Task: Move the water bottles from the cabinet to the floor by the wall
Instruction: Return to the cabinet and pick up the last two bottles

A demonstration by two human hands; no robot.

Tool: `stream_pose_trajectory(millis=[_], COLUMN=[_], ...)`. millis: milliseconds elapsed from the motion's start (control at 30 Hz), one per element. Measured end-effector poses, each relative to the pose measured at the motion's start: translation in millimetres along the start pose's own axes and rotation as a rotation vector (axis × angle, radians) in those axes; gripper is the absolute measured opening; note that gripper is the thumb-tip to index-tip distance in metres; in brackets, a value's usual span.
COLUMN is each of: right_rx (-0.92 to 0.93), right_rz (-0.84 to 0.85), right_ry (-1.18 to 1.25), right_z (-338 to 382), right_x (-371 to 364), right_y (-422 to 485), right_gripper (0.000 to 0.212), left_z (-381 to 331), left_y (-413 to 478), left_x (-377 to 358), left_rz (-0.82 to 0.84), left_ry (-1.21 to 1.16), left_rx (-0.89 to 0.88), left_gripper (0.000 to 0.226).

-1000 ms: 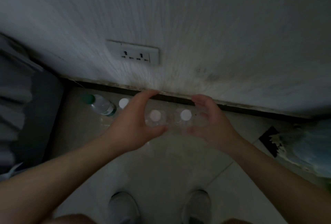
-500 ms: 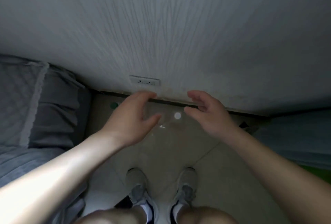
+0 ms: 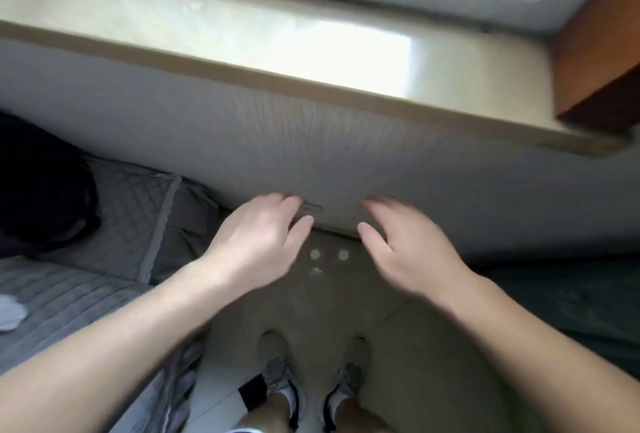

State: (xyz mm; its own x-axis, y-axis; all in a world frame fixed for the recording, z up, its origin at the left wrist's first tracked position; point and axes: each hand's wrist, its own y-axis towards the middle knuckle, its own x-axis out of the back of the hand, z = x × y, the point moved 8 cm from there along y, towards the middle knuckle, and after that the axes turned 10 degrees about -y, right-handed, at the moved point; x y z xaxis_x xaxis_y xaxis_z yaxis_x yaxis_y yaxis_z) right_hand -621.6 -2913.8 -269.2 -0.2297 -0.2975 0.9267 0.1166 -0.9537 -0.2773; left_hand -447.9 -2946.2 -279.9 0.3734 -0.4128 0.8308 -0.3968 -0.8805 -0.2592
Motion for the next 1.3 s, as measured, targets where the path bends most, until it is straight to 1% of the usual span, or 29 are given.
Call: stream_pose_trajectory(millis=[67,133,200,333,433,533,600,700,867,1000,1067,1300], right_rx=[0.009,0.022,0.017,0.018,0.015,0.003,0.008,0.007,0.005,0.003,-0.006,-0.047], right_rz=[-0.055,-0.104,-0.124,-0.126,-0.120,-0.135,-0.141,-0.167,-0.271,-0.334,-0.342,-0.341], right_ry=[-0.040,-0.063,-0.088,-0.144,-0.168,-0.194,-0.218,-0.230,-0.215,-0.192,-0.174,-0.176], right_z=[11,22,32,45,51,52,53,54,55,54,53,45], right_x=[28,53,75,108,131,152,163,182,211,224,228,233], right_y=[-12,-24,-35,-56,-72,-89,-99,-114,-133,-147,-152,-176], right_gripper=[0.044,0.043,0.041,0.044,0.045,0.045,0.047,0.044,0.037,0.032,0.029,0.039], left_z=[-14,-28,-39,-56,-64,-83,-96,-115,-139,-149,-153,-172], left_y=[-11,-22,-33,-54,-75,-96,-107,-119,-138,-148,-151,-165], left_x=[24,47,67,98,120,139,147,159,176,181,181,183], left_rz=[-0.029,-0.052,-0.062,-0.091,-0.158,-0.220,-0.225,-0.236,-0.286,-0.295,-0.298,-0.327], left_ry=[0.010,0.020,0.023,-0.002,-0.030,0.016,0.033,0.041,0.056,0.066,0.058,0.034], left_rx=[-0.011,0.001,0.011,0.047,0.115,0.127,0.132,0.132,0.123,0.118,0.115,0.059], left_gripper=[0.061,0.054,0.049,0.053,0.052,0.055,0.051,0.056,0.058,0.048,0.048,0.048])
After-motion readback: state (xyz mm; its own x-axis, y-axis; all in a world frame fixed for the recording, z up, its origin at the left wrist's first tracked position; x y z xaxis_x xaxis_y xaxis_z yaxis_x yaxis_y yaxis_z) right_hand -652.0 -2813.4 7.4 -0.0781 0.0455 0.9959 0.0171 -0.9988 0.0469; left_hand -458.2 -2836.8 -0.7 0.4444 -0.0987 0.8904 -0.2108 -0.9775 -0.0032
